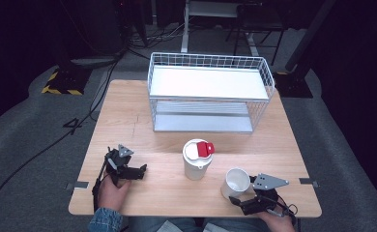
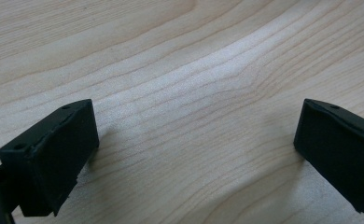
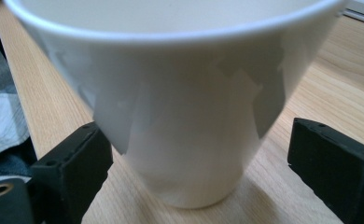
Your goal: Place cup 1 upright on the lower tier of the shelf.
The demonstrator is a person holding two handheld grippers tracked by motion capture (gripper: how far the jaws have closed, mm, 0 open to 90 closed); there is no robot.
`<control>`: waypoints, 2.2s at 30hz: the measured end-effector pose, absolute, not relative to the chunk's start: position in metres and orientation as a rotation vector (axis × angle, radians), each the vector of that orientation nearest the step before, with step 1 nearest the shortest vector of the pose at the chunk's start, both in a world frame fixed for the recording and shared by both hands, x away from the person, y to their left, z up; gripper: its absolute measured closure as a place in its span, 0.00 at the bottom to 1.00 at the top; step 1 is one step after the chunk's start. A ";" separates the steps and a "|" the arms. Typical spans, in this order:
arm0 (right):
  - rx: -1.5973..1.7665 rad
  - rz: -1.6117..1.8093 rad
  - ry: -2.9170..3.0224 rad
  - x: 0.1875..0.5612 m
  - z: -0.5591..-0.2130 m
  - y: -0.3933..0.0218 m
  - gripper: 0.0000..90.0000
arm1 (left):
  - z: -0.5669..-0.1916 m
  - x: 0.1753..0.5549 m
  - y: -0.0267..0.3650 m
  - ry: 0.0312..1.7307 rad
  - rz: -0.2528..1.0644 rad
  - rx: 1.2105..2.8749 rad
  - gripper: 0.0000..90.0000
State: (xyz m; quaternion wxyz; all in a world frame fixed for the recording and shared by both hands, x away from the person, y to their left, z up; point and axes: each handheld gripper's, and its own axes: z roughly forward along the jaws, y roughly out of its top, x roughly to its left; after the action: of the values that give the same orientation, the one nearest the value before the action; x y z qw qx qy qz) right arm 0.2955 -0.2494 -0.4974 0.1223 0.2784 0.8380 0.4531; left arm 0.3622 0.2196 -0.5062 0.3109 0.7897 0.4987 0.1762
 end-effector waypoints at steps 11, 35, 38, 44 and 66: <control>0.776 1.384 2.386 0.296 -0.500 -0.243 0.16 | -0.506 0.362 0.220 1.317 0.465 2.085 0.00; 0.735 1.387 2.361 0.292 -0.498 -0.241 0.26 | -0.506 0.362 0.220 1.316 0.465 2.087 0.00; 0.737 1.397 2.351 0.292 -0.496 -0.242 0.26 | -0.506 0.362 0.220 1.317 0.465 2.085 0.00; 0.744 1.412 2.342 0.292 -0.493 -0.243 0.26 | -0.506 0.362 0.220 1.316 0.465 2.087 0.00; 0.753 1.412 2.349 0.305 -0.460 -0.241 0.26 | -0.506 0.362 0.220 1.317 0.466 2.085 0.00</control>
State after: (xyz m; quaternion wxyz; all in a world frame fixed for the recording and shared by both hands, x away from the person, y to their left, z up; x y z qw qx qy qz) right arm 0.3052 -0.2412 -0.4595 0.1489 0.2620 0.8172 0.4912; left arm 0.3622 0.2196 -0.5062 0.3108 0.7897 0.4987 0.1763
